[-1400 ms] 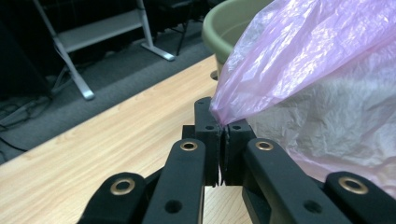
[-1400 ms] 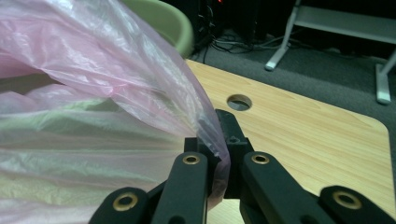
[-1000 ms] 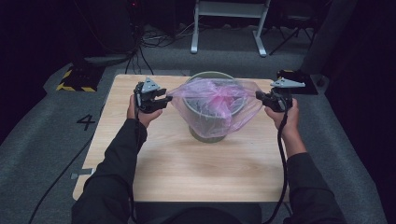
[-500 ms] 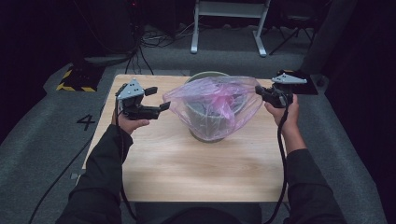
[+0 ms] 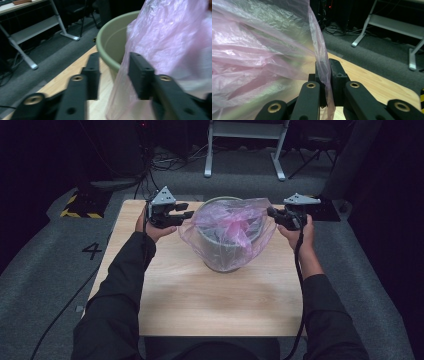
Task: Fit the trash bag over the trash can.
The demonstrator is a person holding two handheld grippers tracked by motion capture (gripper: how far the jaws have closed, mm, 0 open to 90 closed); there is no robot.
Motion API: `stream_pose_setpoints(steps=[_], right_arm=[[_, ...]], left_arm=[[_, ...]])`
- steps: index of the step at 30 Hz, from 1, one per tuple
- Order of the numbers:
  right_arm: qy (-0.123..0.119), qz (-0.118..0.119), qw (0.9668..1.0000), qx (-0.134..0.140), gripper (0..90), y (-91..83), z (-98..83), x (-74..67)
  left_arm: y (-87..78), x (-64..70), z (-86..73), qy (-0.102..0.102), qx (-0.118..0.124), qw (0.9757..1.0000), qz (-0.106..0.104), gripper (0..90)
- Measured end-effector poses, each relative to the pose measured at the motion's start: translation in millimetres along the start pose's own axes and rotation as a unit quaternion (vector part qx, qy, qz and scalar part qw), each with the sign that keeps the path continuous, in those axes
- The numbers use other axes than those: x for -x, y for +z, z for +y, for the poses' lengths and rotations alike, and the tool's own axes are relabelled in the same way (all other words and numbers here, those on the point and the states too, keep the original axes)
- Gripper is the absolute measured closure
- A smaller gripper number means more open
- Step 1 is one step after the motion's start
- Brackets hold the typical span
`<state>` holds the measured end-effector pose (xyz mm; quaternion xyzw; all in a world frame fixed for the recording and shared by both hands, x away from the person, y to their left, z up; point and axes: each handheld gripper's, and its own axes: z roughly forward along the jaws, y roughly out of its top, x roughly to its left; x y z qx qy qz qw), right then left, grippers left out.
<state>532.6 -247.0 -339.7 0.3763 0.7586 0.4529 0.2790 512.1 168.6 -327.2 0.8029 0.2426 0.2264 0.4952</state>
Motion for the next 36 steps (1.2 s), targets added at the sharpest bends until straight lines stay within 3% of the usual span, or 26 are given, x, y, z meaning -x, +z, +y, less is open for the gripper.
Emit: stream_pose_setpoints(steps=[1,3,6,8,9,11,12,13,14,15,16,17,19,21,22,24,26,27,28,29,30,32,35,36], right_arm=[[0.002,0.003,1.0,0.0,86.6,3.6,-1.0,0.5],[0.018,0.01,0.9998,0.003,86.8,11.0,-3.6,2.0],[0.017,0.011,0.9998,0.002,87.0,15.5,-4.8,1.6],[0.014,0.008,0.9999,-0.001,87.1,18.1,-5.1,2.6],[0.014,0.008,0.9999,-0.001,87.1,18.1,-5.1,2.6],[0.022,0.008,0.9997,0.001,87.1,18.9,-5.2,5.9],[0.022,0.008,0.9997,0.001,87.1,18.9,-5.2,5.9],[0.025,0.008,0.9996,0.006,87.1,17.8,-4.4,7.9],[0.025,0.007,0.9996,0.006,87.1,17.2,-3.8,8.3],[0.026,0.006,0.9996,0.007,87.1,16.4,-2.9,8.4],[0.024,0.006,0.9996,0.009,87.1,15.5,-1.9,8.4],[0.022,0.005,0.9997,0.01,87.1,14.6,-0.8,8.0],[0.018,0.002,0.9998,0.009,87.1,13.0,1.7,6.7],[0.018,0.002,0.9998,0.012,87.0,11.0,4.2,5.6],[0.018,0.002,0.9998,0.012,87.0,11.0,4.2,5.6],[0.016,0.003,0.9998,0.007,86.9,11.1,5.9,4.6],[0.013,0.0,0.9999,0.001,86.4,11.9,7.5,3.8],[0.013,-0.001,0.9999,0.0,86.3,12.1,7.9,3.6],[0.014,0.0,0.9999,0.001,86.0,12.1,8.3,3.2],[0.012,0.001,0.9999,0.002,85.7,12.3,8.6,2.7],[0.01,0.002,0.9999,0.001,85.3,12.5,8.8,2.2],[0.01,0.003,0.9999,0.0,85.1,13.1,8.8,1.5],[0.011,0.006,0.9999,0.0,86.0,13.4,8.6,1.9],[0.01,0.008,0.9999,0.001,86.6,13.6,8.6,2.2]], left_arm=[[4.1,-1.5,-1.7,-0.001,0.0,1.0,-0.008,69.0],[12.9,-1.7,-6.2,-0.008,0.009,0.9997,-0.022,79.1],[18.4,-0.9,-8.5,-0.009,0.012,0.9995,-0.027,89.6],[19.8,-1.5,-8.8,-0.013,0.016,0.9995,-0.024,89.0],[19.8,-1.5,-8.8,-0.013,0.016,0.9995,-0.024,84.1],[16.8,-4.2,-6.4,-0.042,0.029,0.9987,-0.008,58.0],[16.8,-4.2,-6.4,-0.042,0.029,0.9987,-0.008,48.6],[13.1,-3.2,-3.8,-0.048,0.033,0.9983,0.008,38.2],[13.1,-3.2,-3.8,-0.048,0.033,0.9983,0.008,34.0],[7.2,-2.9,-0.5,-0.053,0.041,0.9975,0.02,33.1],[7.2,-2.9,-0.5,-0.053,0.041,0.9975,0.02,31.3],[-0.3,-4.2,2.6,-0.059,0.056,0.9966,0.008,30.2],[-6.6,-3.2,6.0,-0.06,0.065,0.996,0.014,29.9],[-13.3,-2.3,9.8,-0.06,0.077,0.9952,-0.007,28.6],[-13.3,-2.3,9.8,-0.06,0.077,0.9952,-0.007,27.6],[-15.1,0.7,13.2,-0.059,0.081,0.9942,-0.039,26.3],[-11.5,12.4,18.7,-0.043,0.066,0.9946,-0.068,22.0],[-11.5,12.4,18.7,-0.043,0.066,0.9946,-0.068,21.4],[-4.4,20.7,21.5,-0.025,0.04,0.9968,-0.064,20.0],[0.2,22.9,21.8,-0.019,0.026,0.9976,-0.062,18.7],[0.2,22.9,21.8,-0.019,0.026,0.9976,-0.062,18.1],[13.7,23.2,20.1,-0.009,-0.01,0.9992,-0.037,22.7],[23.0,20.0,17.5,0.015,-0.042,0.9988,-0.021,52.4],[25.1,19.0,16.3,0.024,-0.049,0.9981,-0.027,61.3]])
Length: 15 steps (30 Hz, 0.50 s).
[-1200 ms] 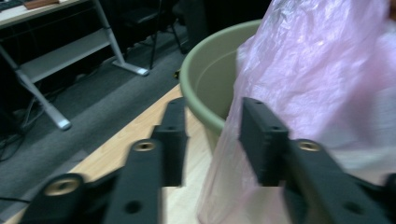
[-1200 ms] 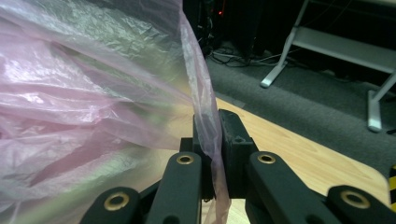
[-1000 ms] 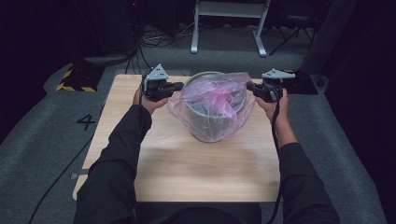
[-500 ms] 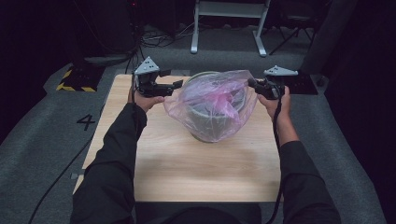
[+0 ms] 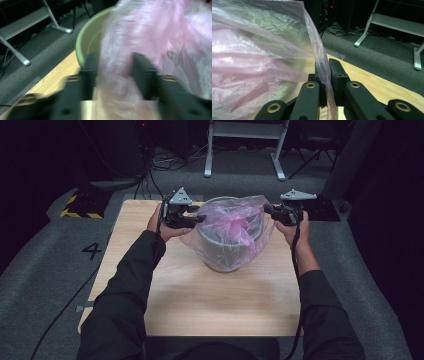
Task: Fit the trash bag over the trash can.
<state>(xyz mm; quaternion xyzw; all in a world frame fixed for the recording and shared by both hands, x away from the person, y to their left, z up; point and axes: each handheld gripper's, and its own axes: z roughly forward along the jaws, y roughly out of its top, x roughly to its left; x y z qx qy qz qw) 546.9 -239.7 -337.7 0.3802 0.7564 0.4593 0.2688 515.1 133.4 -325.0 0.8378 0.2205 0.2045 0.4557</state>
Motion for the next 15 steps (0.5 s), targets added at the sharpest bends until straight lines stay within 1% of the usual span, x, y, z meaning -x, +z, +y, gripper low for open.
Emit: stream_pose_setpoints(steps=[1,3,4,5,6,7,8,10,11,12,14,15], right_arm=[[-0.001,0.002,1.0,0.0,87.2,0.4,-0.1,0.4],[-0.001,0.002,1.0,-0.001,87.7,1.8,-0.6,1.2],[-0.001,0.002,1.0,-0.001,87.7,1.8,-0.6,1.2],[0.0,0.004,1.0,-0.001,87.9,2.7,-1.0,1.5],[-0.002,0.004,1.0,-0.002,88.3,4.9,-1.8,2.4],[-0.002,0.004,1.0,-0.002,88.3,4.9,-1.8,2.4],[-0.001,0.003,1.0,-0.005,89.2,7.7,-2.9,4.1],[-0.001,-0.005,0.9999,-0.012,89.8,10.5,-3.6,5.3],[0.0,-0.006,0.9999,-0.014,89.8,12.1,-4.1,6.2],[0.0,-0.006,0.9999,-0.014,89.8,12.1,-4.1,6.2],[0.006,-0.01,0.9997,-0.02,89.9,18.1,-4.5,9.2],[0.009,-0.011,0.9997,-0.022,89.9,19.9,-4.3,10.0]], left_arm=[[1.3,-0.9,-0.7,0.006,0.001,1.0,0.008,69.2],[1.6,-4.7,-2.1,0.005,0.01,0.9998,0.014,82.1],[1.6,-4.7,-2.1,0.005,0.01,0.9998,0.014,85.1],[1.3,-7.7,-2.7,0.005,0.016,0.9997,0.018,85.1],[2.0,-12.1,-3.8,0.002,0.019,0.9993,0.032,89.2],[2.0,-12.1,-3.8,0.002,0.019,0.9993,0.032,89.2],[4.5,-19.9,-6.3,-0.013,0.02,0.9993,0.029,89.4],[8.0,-27.3,-8.9,-0.021,0.015,0.9987,0.045,89.6],[10.0,-31.8,-10.5,-0.027,0.015,0.9984,0.048,89.6],[10.0,-31.8,-10.5,-0.027,0.015,0.9984,0.048,89.5],[19.0,-43.0,-15.3,-0.052,0.021,0.9969,0.056,89.6],[22.8,-45.8,-16.9,-0.059,0.022,0.9965,0.055,89.6]])
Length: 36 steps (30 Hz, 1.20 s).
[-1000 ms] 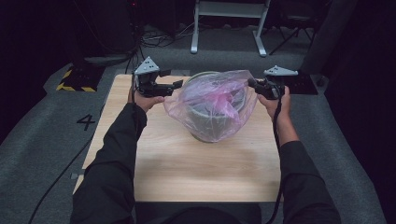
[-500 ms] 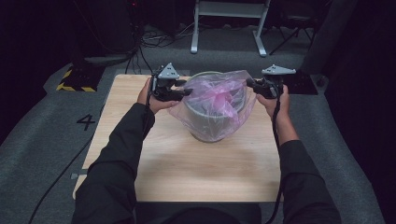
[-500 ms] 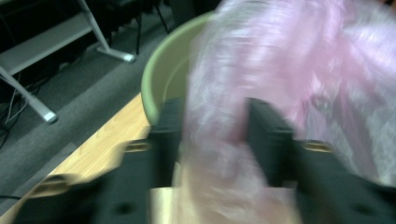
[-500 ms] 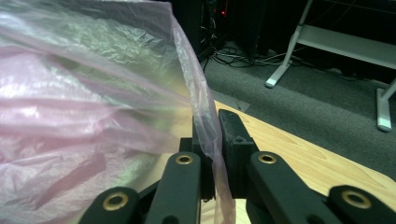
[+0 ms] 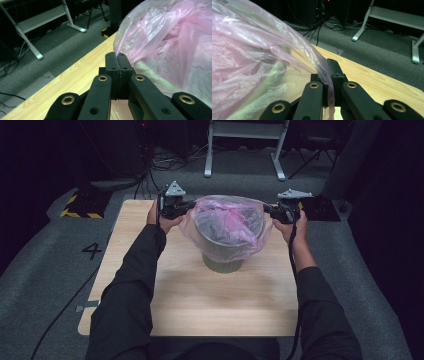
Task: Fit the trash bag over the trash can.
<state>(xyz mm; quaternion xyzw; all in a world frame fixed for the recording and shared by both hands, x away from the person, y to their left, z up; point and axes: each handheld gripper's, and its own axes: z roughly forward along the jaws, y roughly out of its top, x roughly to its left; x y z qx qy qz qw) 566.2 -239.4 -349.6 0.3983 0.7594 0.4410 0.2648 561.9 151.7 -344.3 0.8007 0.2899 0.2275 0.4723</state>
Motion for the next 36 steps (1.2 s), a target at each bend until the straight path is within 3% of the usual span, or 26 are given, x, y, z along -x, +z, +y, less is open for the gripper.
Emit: stream_pose_setpoints(steps=[5,7,10,12,16,22,24,25,26,29,30,31,34,36], right_arm=[[0.008,-0.008,0.9999,-0.012,89.9,9.1,-0.8,4.5],[0.028,-0.004,0.9994,-0.021,90.0,16.7,-5.2,9.9],[0.046,0.007,0.9985,-0.028,89.8,22.4,-9.6,12.4],[0.067,0.03,0.9962,-0.047,89.6,30.8,-17.2,11.7],[0.079,0.043,0.993,-0.077,89.6,41.7,-28.7,9.7],[0.084,0.057,0.9916,-0.08,88.9,43.8,-42.5,8.4],[0.09,0.057,0.9913,-0.077,85.2,39.5,-49.2,10.2],[0.092,0.06,0.9914,-0.072,79.0,37.2,-50.4,10.7],[0.088,0.061,0.9923,-0.061,71.7,34.1,-51.1,11.2],[0.081,0.07,0.9929,-0.053,67.0,26.1,-51.3,11.7],[0.066,0.077,0.994,-0.042,63.9,21.3,-51.3,11.7],[0.034,0.071,0.9963,-0.033,57.6,9.8,-50.8,11.3],[0.015,0.082,0.9959,-0.034,49.3,-1.2,-51.3,12.4],[0.004,0.078,0.9963,-0.036,45.2,-8.8,-50.8,11.1]], left_arm=[[15.8,-5.2,-5.7,-0.021,-0.005,0.9998,0.0,89.6],[26.1,-9.3,-11.1,-0.038,-0.008,0.9992,-0.004,89.5],[32.7,-9.9,-14.6,-0.05,-0.015,0.9986,-0.013,89.5],[41.4,-9.2,-21.3,-0.063,-0.025,0.9974,-0.026,89.5],[49.5,-11.1,-33.3,-0.082,-0.047,0.9952,-0.025,89.5],[48.5,-10.7,-50.7,-0.087,-0.049,0.9943,-0.038,89.0],[43.2,-11.9,-57.1,-0.1,-0.047,0.9936,-0.02,76.7],[39.8,-12.0,-58.3,-0.11,-0.041,0.9931,-0.008,68.7],[36.2,-12.2,-58.9,-0.112,-0.034,0.9931,-0.003,61.6],[25.3,-9.8,-59.5,-0.113,-0.016,0.9934,0.006,39.8],[18.5,-8.1,-59.6,-0.108,-0.011,0.994,0.009,39.8],[13.4,-6.3,-60.0,-0.105,-0.006,0.9944,0.014,33.9],[-6.0,-3.5,-63.7,-0.082,-0.002,0.9964,0.024,30.1],[-14.8,-1.3,-66.1,-0.076,0.001,0.9968,0.025,28.3]])
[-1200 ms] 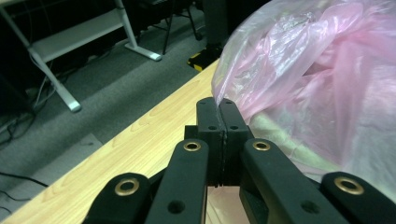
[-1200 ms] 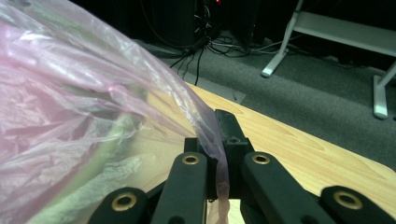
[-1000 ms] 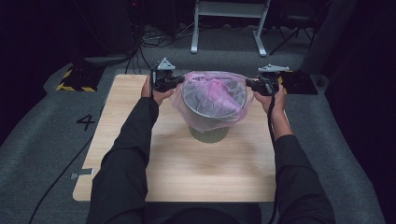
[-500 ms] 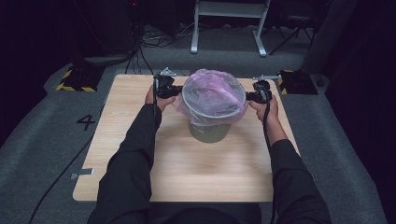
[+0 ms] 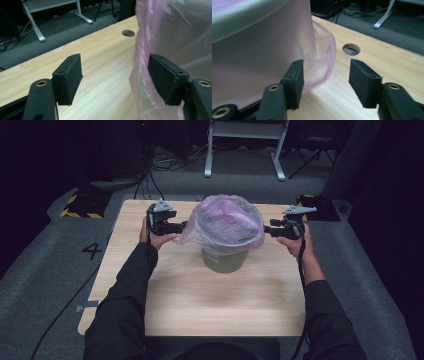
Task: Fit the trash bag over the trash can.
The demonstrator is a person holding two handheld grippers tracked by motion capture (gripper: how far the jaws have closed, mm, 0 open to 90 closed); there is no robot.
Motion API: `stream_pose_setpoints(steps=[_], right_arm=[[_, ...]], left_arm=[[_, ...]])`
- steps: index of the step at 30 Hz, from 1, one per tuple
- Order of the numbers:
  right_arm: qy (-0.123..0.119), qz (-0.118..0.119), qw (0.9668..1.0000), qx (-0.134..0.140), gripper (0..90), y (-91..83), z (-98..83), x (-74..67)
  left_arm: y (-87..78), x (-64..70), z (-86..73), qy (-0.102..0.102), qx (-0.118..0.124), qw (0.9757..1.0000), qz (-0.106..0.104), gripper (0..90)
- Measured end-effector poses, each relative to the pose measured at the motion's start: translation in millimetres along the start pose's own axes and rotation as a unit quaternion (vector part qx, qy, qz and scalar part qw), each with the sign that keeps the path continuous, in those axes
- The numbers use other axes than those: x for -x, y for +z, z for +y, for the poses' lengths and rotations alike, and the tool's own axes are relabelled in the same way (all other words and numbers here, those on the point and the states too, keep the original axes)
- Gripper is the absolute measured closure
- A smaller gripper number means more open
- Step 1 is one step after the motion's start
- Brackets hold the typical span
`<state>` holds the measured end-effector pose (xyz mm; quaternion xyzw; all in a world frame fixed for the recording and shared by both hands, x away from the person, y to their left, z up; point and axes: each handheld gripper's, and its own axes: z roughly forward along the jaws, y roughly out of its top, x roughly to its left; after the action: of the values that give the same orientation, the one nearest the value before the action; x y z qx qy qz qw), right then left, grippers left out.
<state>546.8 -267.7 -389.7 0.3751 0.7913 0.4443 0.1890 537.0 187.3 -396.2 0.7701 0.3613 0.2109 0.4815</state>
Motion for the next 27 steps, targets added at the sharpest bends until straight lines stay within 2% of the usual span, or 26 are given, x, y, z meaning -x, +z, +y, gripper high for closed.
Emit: stream_pose_setpoints(steps=[2,3,4,5,6,8,9,11,12,13,15,16,17,18,19,20,22,23,24,25,27], right_arm=[[-0.019,-0.005,0.9998,0.006,41.1,-8.0,-0.8,-4.4],[-0.019,-0.005,0.9998,0.006,41.1,-8.0,-0.8,-4.4],[-0.038,0.007,0.9992,0.013,39.0,-15.9,-2.9,-8.7],[-0.045,0.014,0.9988,0.017,37.9,-19.6,-4.3,-11.2],[-0.053,0.016,0.9983,0.018,36.1,-23.1,-5.4,-13.6],[-0.079,0.022,0.9964,0.022,35.3,-30.6,-8.6,-20.1],[-0.079,0.022,0.9964,0.022,35.3,-30.6,-8.6,-20.1],[-0.099,0.033,0.9944,0.02,31.7,-36.8,-12.0,-26.5],[-0.11,0.046,0.9925,0.024,28.7,-41.1,-14.5,-32.1],[-0.11,0.046,0.9925,0.024,28.7,-41.1,-14.5,-32.1],[-0.128,0.07,0.9889,0.026,24.8,-47.5,-17.8,-44.3],[-0.131,0.072,0.9883,0.03,24.1,-48.8,-18.4,-46.7],[-0.132,0.076,0.9877,0.034,23.0,-50.0,-18.9,-49.5],[-0.132,0.076,0.9877,0.034,23.0,-50.0,-18.9,-49.5],[-0.146,0.076,0.9858,0.034,22.6,-51.1,-19.4,-56.4],[-0.153,0.072,0.985,0.034,22.5,-50.9,-19.5,-60.0],[-0.169,0.069,0.9828,0.027,23.5,-48.4,-19.9,-67.4],[-0.169,0.069,0.9828,0.027,23.5,-48.4,-19.9,-67.4],[-0.184,0.057,0.981,0.023,27.1,-44.4,-20.5,-74.1],[-0.185,0.052,0.981,0.022,31.6,-43.4,-20.5,-75.4],[-0.186,0.048,0.9811,0.023,47.7,-41.9,-20.7,-76.1]], left_arm=[[-8.2,2.2,-2.0,0.012,0.003,0.9999,0.0,27.8],[-8.2,2.2,-2.0,0.012,0.003,0.9999,0.0,27.6],[-16.0,5.2,-2.8,0.023,0.003,0.9997,-0.003,26.6],[-16.0,5.2,-2.8,0.023,0.003,0.9997,-0.003,26.1],[-25.2,9.5,-3.3,0.035,0.011,0.9993,-0.003,26.0],[-35.0,10.8,-4.9,0.029,0.024,0.9992,-0.016,24.3],[-35.0,10.8,-4.9,0.029,0.024,0.9992,-0.016,24.2],[-44.6,15.2,-7.4,0.036,0.03,0.9986,-0.023,23.7],[-49.6,22.4,-10.1,0.044,0.033,0.9978,-0.037,21.9],[-49.6,22.4,-10.1,0.044,0.033,0.9978,-0.037,21.3],[-52.1,37.9,-13.3,0.066,0.027,0.9965,-0.044,17.8],[-51.5,50.5,-15.3,0.079,0.022,0.9953,-0.051,17.2],[-50.3,57.2,-16.1,0.084,0.017,0.9948,-0.055,17.0],[-50.3,57.2,-16.1,0.084,0.017,0.9948,-0.055,16.4],[-47.1,69.2,-17.9,0.097,0.012,0.9932,-0.063,15.6],[-45.3,73.3,-18.6,0.101,0.011,0.9924,-0.069,15.8],[-40.6,80.7,-20.3,0.105,0.004,0.9919,-0.072,15.7],[-40.6,80.7,-20.3,0.105,0.004,0.9919,-0.072,15.8],[-35.5,86.1,-22.9,0.111,-0.001,0.9908,-0.078,15.9],[-32.9,88.6,-23.7,0.115,-0.006,0.9904,-0.077,15.8],[-28.7,92.7,-23.1,0.126,-0.012,0.9898,-0.066,17.1]])
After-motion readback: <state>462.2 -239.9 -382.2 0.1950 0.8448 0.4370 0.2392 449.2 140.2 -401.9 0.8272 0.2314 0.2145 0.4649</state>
